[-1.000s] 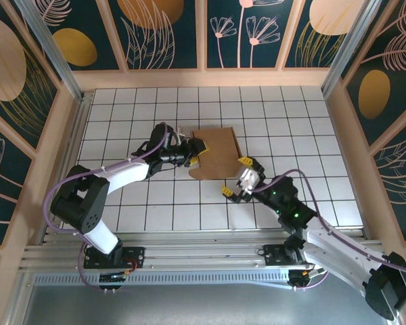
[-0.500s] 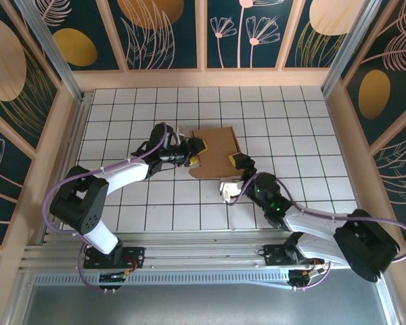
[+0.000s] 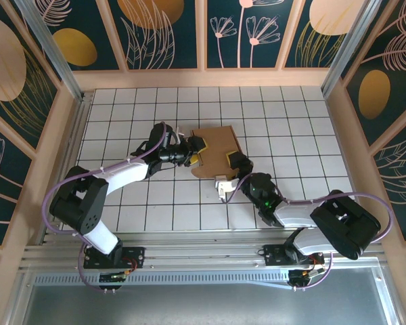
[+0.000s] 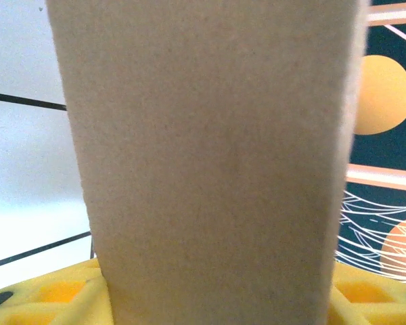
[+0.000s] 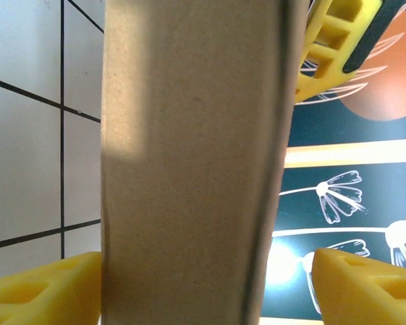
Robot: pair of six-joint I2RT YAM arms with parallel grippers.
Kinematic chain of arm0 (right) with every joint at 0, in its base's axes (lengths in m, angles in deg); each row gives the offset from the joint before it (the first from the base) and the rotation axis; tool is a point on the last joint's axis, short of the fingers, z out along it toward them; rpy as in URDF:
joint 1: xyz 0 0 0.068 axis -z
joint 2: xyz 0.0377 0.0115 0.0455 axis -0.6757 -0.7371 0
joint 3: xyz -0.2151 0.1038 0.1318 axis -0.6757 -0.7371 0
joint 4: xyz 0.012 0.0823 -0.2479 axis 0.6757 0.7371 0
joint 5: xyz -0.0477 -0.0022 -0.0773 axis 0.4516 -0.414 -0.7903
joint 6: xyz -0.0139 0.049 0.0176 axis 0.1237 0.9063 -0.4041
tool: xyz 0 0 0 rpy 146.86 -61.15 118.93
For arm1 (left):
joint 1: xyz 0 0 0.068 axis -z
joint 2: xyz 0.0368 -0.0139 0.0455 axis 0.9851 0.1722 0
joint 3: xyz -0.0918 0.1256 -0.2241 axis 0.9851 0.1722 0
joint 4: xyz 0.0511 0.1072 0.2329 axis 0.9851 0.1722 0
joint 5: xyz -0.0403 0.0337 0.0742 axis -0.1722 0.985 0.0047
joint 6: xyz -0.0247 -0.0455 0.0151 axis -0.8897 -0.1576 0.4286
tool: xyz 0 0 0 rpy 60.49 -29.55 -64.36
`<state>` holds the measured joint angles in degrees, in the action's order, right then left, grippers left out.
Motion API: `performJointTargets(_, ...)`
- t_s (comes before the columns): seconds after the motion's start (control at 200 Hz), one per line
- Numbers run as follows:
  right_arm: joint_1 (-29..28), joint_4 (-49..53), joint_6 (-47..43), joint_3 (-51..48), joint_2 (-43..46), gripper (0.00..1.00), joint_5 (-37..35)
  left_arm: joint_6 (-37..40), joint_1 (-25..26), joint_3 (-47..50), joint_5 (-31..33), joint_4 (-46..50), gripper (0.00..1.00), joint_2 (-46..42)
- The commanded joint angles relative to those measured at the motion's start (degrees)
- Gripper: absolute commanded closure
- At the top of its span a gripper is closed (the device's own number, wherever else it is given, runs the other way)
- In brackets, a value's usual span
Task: Fold the paper box
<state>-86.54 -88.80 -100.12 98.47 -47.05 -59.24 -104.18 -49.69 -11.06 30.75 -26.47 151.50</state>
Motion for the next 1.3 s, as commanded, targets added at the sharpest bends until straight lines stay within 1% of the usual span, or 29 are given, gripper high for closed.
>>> performJointTargets(0.0, -0.8, 0.1, 0.6, 1.9, 0.4, 0.25, -0.6, -5.2, 0.2, -1.6, -1.5, 0.0, 0.38, -2.7)
performJointTargets(0.035, -0.9, 0.9, 1.0, 2.1, 0.7, 0.28, -0.7, -5.5, 0.2, -1.6, -1.6, -0.8, 0.36, -2.9)
performJointTargets(0.11, -1.0, 1.9, 1.9, 2.0, 1.1, 0.30, -0.7, -6.0, 0.2, -1.6, -1.7, -1.5, 0.31, -3.5)
performJointTargets(0.19, -0.9, 3.4, 2.9, 2.3, 1.4, 0.37, -0.5, -6.4, 0.2, -1.8, -1.8, -2.0, 0.27, -3.9)
performJointTargets(0.315, -0.8, 8.7, 4.9, 3.8, 2.0, 0.43, 0.3, -6.3, 0.1, -1.9, -1.3, -1.3, 0.24, -4.1)
performJointTargets(0.465, -0.8, 11.9, 6.7, 4.5, 2.9, 0.45, 1.5, -5.8, -0.2, -1.2, -0.4, -0.9, 0.22, -5.1)
performJointTargets(0.521, -0.7, 12.9, 7.9, 4.7, 3.6, 0.48, 1.5, -5.1, -0.3, -0.9, 0.2, -0.4, 0.20, -6.0)
performJointTargets(0.626, -0.6, 17.6, 9.8, 5.4, 6.2, 0.50, 1.7, -0.6, -0.8, -2.1, 4.3, 4.8, 0.17, -9.2)
performJointTargets(0.711, -0.5, 22.0, 11.6, 5.9, 9.3, 0.51, 2.3, 4.9, -1.1, -3.6, 10.5, 12.2, 0.14, -12.9)
performJointTargets(0.736, -0.5, 23.7, 12.1, 6.4, 10.4, 0.51, 2.7, 6.6, -1.2, -5.7, 12.4, 14.3, 0.13, -14.0)
performJointTargets(0.811, -0.4, 30.2, 14.1, 7.8, 13.7, 0.53, 4.0, 10.5, -1.3, -7.8, 18.0, 19.7, 0.11, -17.1)
performJointTargets(0.891, -0.4, 38.2, 15.9, 10.1, 17.1, 0.55, 5.3, 13.2, -1.4, -8.9, 22.2, 23.4, 0.10, -19.9)
performJointTargets(1.021, -0.4, 58.4, 19.5, 18.9, 19.6, 0.57, 8.3, 17.1, -1.6, -9.4, 29.0, 28.1, 0.08, -23.6)
performJointTargets(1.066, -0.5, 66.4, 20.9, 23.3, 19.3, 0.61, 9.3, 18.3, -1.7, -9.3, 31.2, 29.7, 0.07, -24.6)
performJointTargets(1.121, -0.6, 75.4, 23.1, 28.5, 18.1, 0.62, 9.4, 19.3, -2.0, -9.1, 33.4, 31.1, 0.07, -25.7)
performJointTargets(1.196, -0.9, 86.4, 24.8, 35.0, 15.9, 0.58, 9.4, 20.2, -2.4, -8.2, 35.1, 32.1, 0.06, -26.7)
performJointTargets(1.226, -1.2, 90.7, 25.5, 37.5, 14.7, 0.55, 9.4, 20.4, -2.6, -7.9, 35.4, 32.3, 0.06, -27.1)
performJointTargets(1.296, -1.9, 98.8, 27.2, 42.7, 12.2, 0.53, 9.4, 20.6, -3.1, -6.8, 35.4, 32.2, 0.06, -27.7)
